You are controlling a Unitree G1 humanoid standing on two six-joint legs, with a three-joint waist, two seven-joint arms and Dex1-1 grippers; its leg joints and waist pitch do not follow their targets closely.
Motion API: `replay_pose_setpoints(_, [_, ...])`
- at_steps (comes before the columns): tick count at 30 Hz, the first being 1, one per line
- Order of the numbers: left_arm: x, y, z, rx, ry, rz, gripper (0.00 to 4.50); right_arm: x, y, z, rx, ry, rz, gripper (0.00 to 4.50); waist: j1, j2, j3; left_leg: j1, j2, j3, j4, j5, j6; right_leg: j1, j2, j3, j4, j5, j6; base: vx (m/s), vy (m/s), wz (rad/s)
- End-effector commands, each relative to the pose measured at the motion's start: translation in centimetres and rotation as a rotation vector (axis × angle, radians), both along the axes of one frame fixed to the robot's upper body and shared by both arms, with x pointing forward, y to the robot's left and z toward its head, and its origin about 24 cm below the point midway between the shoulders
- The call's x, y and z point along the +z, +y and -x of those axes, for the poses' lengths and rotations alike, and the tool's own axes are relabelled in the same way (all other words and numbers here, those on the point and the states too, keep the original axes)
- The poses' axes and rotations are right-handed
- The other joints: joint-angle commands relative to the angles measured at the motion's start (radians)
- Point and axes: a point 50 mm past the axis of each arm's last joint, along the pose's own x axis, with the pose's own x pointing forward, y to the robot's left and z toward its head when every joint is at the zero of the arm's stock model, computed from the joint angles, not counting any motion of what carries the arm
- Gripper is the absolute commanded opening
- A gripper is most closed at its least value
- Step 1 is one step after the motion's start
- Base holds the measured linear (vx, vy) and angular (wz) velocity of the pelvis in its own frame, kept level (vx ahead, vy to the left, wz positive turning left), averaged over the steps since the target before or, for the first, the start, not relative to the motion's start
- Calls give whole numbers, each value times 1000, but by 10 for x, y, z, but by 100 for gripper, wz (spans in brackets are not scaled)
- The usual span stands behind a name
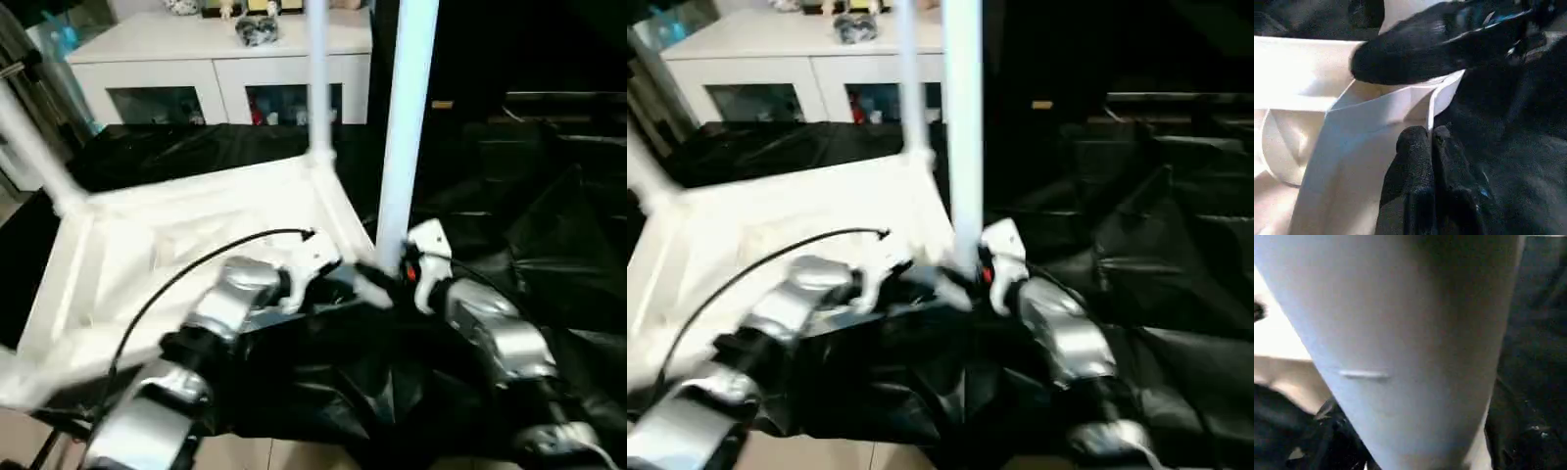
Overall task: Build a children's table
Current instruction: Rotate leg to tighten
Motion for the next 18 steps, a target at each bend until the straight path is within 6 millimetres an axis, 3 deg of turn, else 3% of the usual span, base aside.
replay_pose_setpoints(1, [8, -17, -2, 12, -35, 31, 0, -29, 35, 17, 109, 130, -5, 259, -3, -14, -41, 3, -11, 3, -73, -398, 14, 27, -13, -8, -95, -485, -134, 0, 0, 0])
replay_pose_setpoints(2, [7, -18, 0, 2, -31, 34, 0, -28, 39, 17, 130, 119, -15, 259, -4, -15, -42, 3, -11, 3, -72, -400, 16, 27, -13, -8, -96, -486, -133, 0, 0, 0])
replay_pose_setpoints(3, [7, -19, 0, -1, -29, 36, 0, -27, 41, 17, 141, 111, -22, 315, -5, -14, -41, 3, -11, 3, -73, -407, 19, 26, -13, -9, -97, -493, -131, 0, 0, 0])
replay_pose_setpoints(6, [5, -17, 4, -45, -19, 32, 0, -19, 39, 17, 183, 105, -84, 331, -6, -14, -42, 3, -10, 2, -75, -415, 25, 26, -12, -8, -96, -484, -135, 0, 0, 0])
replay_pose_setpoints(9, [7, -12, 6, -98, -17, 36, 0, -11, 31, 20, 285, 71, -53, 364, -4, -16, -46, 0, -6, 2, -74, -391, 33, 31, -12, -5, -91, -416, -150, 0, 0, 0])
replay_pose_setpoints(12, [8, -8, 10, -162, -8, 39, 0, -7, 23, 22, 350, 65, -35, 364, -2, -14, -54, -6, -4, 6, -68, -313, 49, 40, -13, -3, -74, -252, -207, 0, 0, 0])
replay_pose_setpoints(13, [8, -5, 13, -200, 6, 38, 0, -3, 17, 24, 401, 51, -26, 364, -2, -14, -54, -6, -4, 6, -68, -313, 49, 40, -13, -3, -74, -252, -207, 55, -4, 1])
replay_pose_setpoints(17, [9, 4, 20, -338, 41, 24, 0, 5, 3, 37, 595, 56, -19, 364, 16, -5, -65, -3, -2, 10, -50, -181, 100, 53, -10, -6, -50, -7, -278, 48, -4, 0])
replay_pose_setpoints(18, [9, 5, 22, -362, 47, 20, 0, 7, 1, 40, 626, 61, -18, 364, 19, -7, -65, -3, -2, 12, -47, -167, 112, 54, -8, -6, -49, 24, -284, 0, 0, 0])
